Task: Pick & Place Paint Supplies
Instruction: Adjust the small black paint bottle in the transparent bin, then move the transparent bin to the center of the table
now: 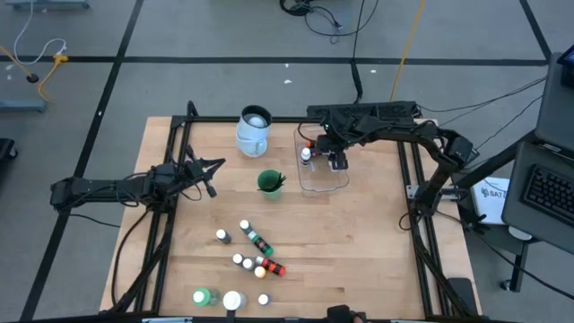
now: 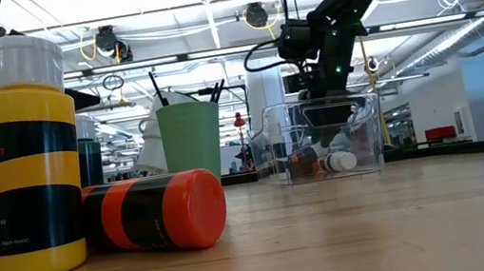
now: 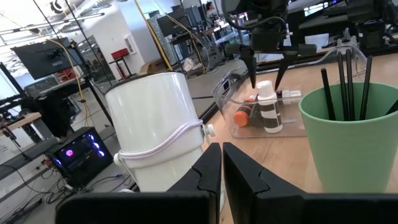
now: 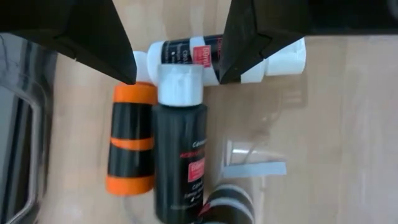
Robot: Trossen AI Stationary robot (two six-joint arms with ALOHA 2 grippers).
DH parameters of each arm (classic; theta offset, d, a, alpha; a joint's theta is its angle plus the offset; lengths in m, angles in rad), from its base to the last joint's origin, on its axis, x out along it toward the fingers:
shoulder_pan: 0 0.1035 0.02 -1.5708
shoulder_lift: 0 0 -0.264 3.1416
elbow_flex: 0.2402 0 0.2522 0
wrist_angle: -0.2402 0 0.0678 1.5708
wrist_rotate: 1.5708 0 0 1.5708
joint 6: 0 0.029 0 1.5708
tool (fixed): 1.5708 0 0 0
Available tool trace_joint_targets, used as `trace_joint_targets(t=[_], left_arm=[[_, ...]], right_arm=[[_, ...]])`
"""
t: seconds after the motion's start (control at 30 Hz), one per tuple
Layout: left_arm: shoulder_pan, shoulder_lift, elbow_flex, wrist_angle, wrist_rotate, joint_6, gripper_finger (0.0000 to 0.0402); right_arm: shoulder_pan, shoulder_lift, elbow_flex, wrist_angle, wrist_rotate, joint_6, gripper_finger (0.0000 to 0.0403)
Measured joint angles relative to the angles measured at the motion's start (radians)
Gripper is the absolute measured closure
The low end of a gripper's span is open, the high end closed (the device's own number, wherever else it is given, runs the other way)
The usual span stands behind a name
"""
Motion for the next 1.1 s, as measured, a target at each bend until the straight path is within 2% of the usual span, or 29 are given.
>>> trace_joint_targets(t=[0.3, 0.5, 0.63, 0.8, 0.93, 1.03, 1.1], left_arm=[[0.000, 0.000, 0.000, 0.000, 0.000, -0.006, 0.0380], [0.000, 0.000, 0.000, 0.000, 0.000, -0.016, 0.0380], [0.000, 0.000, 0.000, 0.000, 0.000, -0.016, 0.0380], [0.000, 0.000, 0.000, 0.000, 0.000, -0.018, 0.0380], [0.000, 0.000, 0.000, 0.000, 0.000, -0.018, 0.0380], [0.000, 0.000, 0.000, 0.000, 0.000, -0.018, 0.0380], [0.000, 0.000, 0.000, 0.000, 0.000, -0.018, 0.0380]], right_arm=[[-0.003, 0.013, -0.009, 0.040, 0.000, 0.003, 0.0186], [-0.007, 0.078, -0.010, 0.044, 0.005, -0.002, 0.0205], [-0.005, 0.090, -0.010, 0.043, 0.049, -0.021, 0.0225], [0.001, 0.070, -0.010, 0.043, 0.062, -0.031, 0.0270], [0.002, 0.062, -0.009, 0.044, 0.064, -0.049, 0.0329], [0.003, 0.062, -0.010, 0.053, 0.109, -0.050, 0.0383], [0.003, 0.062, -0.010, 0.058, 0.126, -0.049, 0.0396]])
